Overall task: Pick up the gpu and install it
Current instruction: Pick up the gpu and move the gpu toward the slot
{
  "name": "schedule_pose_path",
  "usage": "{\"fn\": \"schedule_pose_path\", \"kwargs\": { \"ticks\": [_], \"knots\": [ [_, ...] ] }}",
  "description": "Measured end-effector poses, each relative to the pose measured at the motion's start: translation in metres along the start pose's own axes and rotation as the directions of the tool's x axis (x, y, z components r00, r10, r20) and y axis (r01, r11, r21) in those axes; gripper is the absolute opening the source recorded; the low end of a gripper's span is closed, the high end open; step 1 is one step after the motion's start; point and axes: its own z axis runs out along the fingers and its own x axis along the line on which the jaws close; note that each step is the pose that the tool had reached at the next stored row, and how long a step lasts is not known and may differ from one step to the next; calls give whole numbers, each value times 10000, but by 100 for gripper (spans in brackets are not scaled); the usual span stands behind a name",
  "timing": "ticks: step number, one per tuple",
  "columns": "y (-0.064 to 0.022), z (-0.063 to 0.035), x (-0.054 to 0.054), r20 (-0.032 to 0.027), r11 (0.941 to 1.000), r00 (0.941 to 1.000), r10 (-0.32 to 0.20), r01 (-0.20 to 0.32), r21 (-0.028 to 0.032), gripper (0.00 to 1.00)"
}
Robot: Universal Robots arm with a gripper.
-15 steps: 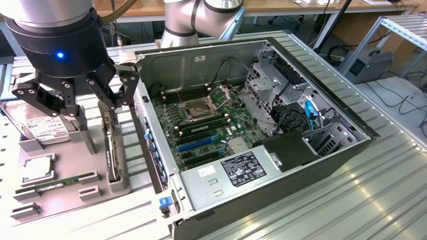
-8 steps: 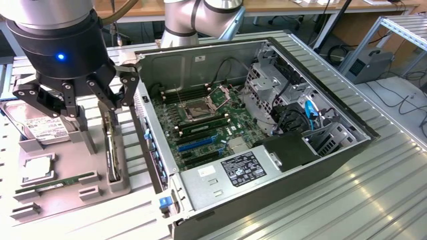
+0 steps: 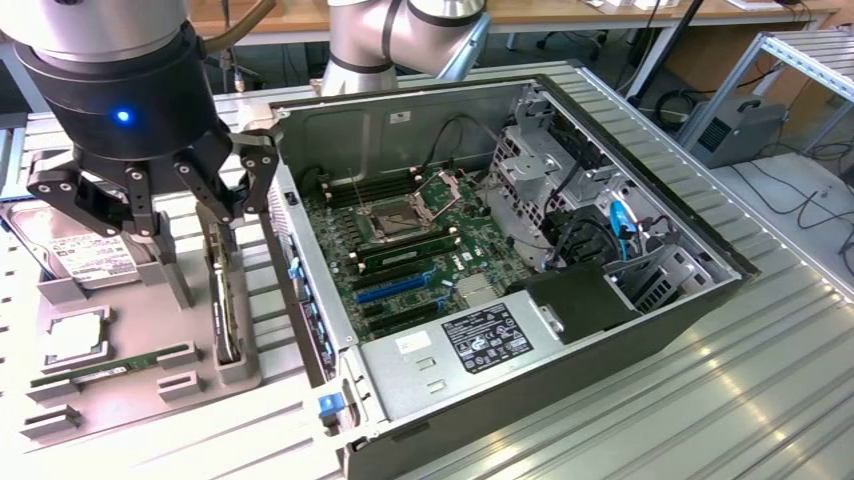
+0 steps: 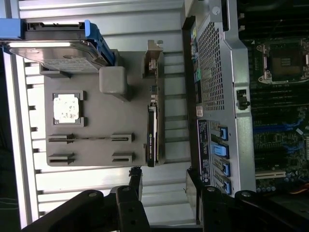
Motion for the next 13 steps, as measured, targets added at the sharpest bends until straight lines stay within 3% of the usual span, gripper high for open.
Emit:
{"fn": "schedule_pose_path", "kwargs": {
  "ticks": [13],
  "knots": [
    [-1,28,1,0,10000,10000,0,0,0,50]
  ]
}}
